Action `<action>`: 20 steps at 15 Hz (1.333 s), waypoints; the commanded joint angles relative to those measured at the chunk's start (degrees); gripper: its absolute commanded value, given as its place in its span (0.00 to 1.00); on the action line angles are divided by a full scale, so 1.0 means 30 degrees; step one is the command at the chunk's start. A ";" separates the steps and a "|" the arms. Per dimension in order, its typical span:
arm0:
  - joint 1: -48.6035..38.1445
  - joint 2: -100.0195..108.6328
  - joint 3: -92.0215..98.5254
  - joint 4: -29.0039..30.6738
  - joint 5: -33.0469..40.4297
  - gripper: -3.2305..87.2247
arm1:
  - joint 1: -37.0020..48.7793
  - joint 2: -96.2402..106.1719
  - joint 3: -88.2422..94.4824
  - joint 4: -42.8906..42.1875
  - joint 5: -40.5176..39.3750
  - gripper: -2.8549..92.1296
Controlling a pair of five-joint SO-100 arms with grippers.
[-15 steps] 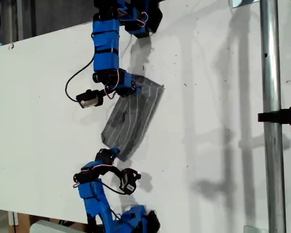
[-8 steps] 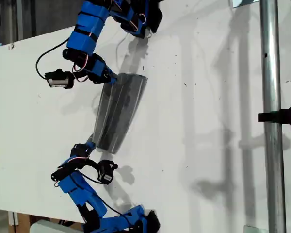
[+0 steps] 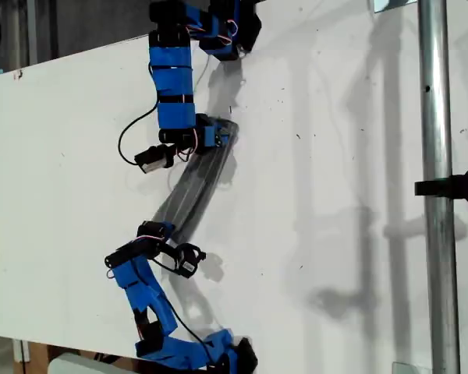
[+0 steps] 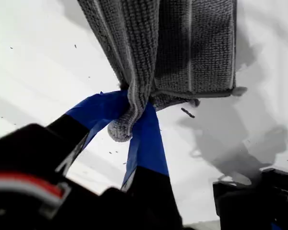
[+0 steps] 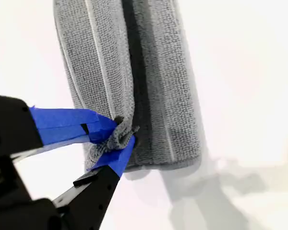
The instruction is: Grasp corners of a towel and fold twice.
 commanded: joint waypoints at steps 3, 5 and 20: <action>0.1523 0.0205 -0.0146 0.0791 -0.1465 0.05 | -0.0557 -0.1641 -0.0176 0.0322 0.0850 0.03; 0.1641 0.0322 -0.0234 0.1670 -0.1582 0.18 | -0.0381 -0.1143 -0.0762 0.0615 0.0850 0.10; 0.7119 2.8916 2.3525 0.0498 -0.8086 0.10 | -0.6211 2.3701 1.0137 0.6445 1.7666 0.48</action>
